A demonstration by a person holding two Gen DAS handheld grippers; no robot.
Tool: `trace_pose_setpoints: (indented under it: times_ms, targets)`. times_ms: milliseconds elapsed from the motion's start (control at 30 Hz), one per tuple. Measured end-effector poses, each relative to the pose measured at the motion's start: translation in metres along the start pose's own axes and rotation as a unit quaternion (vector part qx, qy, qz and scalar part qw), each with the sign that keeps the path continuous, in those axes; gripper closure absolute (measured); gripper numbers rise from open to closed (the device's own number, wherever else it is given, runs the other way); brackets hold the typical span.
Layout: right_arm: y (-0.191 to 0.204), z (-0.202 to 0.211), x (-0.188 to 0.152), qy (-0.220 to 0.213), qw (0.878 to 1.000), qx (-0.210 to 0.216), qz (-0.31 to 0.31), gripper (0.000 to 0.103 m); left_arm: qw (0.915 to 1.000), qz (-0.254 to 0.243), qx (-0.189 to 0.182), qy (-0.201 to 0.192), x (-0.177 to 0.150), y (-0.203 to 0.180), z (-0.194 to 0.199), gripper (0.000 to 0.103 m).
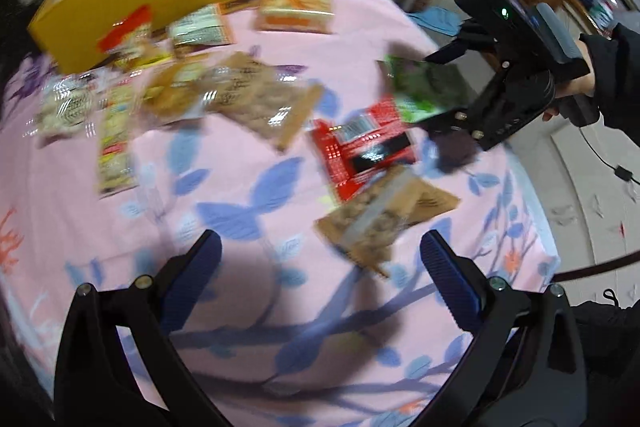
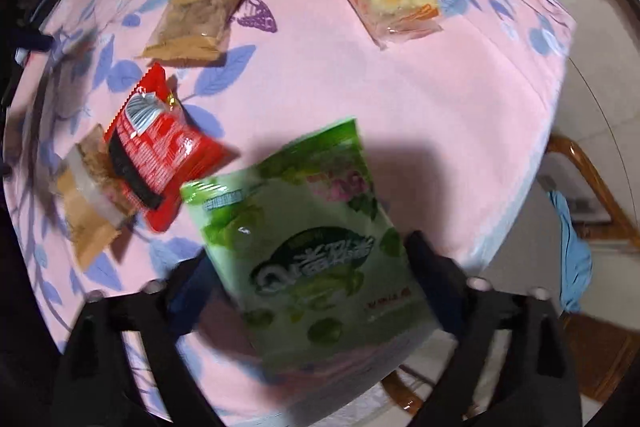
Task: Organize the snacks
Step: 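Move both tools back from the box to the snack pile, then grasp the brown white-striped packet with the left tool while the right tool grasps the green pea bag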
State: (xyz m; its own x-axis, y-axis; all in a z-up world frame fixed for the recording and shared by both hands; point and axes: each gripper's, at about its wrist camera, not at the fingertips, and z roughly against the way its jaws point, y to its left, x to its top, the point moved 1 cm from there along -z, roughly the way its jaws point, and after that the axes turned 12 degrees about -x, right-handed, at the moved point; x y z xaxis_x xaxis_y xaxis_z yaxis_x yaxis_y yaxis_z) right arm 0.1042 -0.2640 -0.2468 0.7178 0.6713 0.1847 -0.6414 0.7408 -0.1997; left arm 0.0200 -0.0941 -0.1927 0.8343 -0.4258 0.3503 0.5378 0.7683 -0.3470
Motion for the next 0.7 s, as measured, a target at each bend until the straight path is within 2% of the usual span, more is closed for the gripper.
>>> trace_pose_setpoints:
  times_ms: [100,233,300,400,467,567,600,633,700]
  targets:
    - [0.014,0.009,-0.012,0.006,0.999,0.015,-0.031,0.039,0.9992,-0.03,-0.023,0.015,0.001,-0.011,-0.024,0.002]
    - [0.039,0.018,-0.029,0.007,0.996,0.029,-0.084,0.04,0.9961,-0.058,-0.05,0.045,0.0,-0.015,-0.053,0.002]
    - [0.046,0.02,-0.036,0.004,0.993,0.02,-0.117,0.039,0.9948,-0.063,-0.06,0.052,0.001,-0.013,-0.062,0.002]
    - [0.045,0.021,-0.043,-0.011,0.984,0.017,-0.177,0.037,0.9938,-0.078,-0.07,0.037,0.006,-0.011,-0.064,0.002]
    - [0.043,0.021,-0.051,-0.02,0.976,0.027,-0.215,0.035,0.9939,-0.076,-0.075,0.028,0.011,-0.008,-0.065,0.006]
    - [0.039,0.02,-0.057,-0.03,0.967,0.029,-0.25,0.033,0.9919,-0.104,-0.069,0.019,0.009,-0.013,-0.066,0.029]
    - [0.039,0.021,-0.057,-0.031,0.968,0.024,-0.25,0.033,0.9908,-0.114,-0.071,0.018,0.007,-0.017,-0.066,0.048]
    - [0.04,0.024,-0.056,-0.03,0.968,0.017,-0.248,0.033,0.9905,-0.123,-0.06,0.017,0.005,-0.02,-0.067,0.056]
    - [0.045,0.024,-0.057,-0.026,0.968,0.003,-0.248,0.035,0.9912,-0.122,-0.05,0.008,0.001,-0.023,-0.066,0.063]
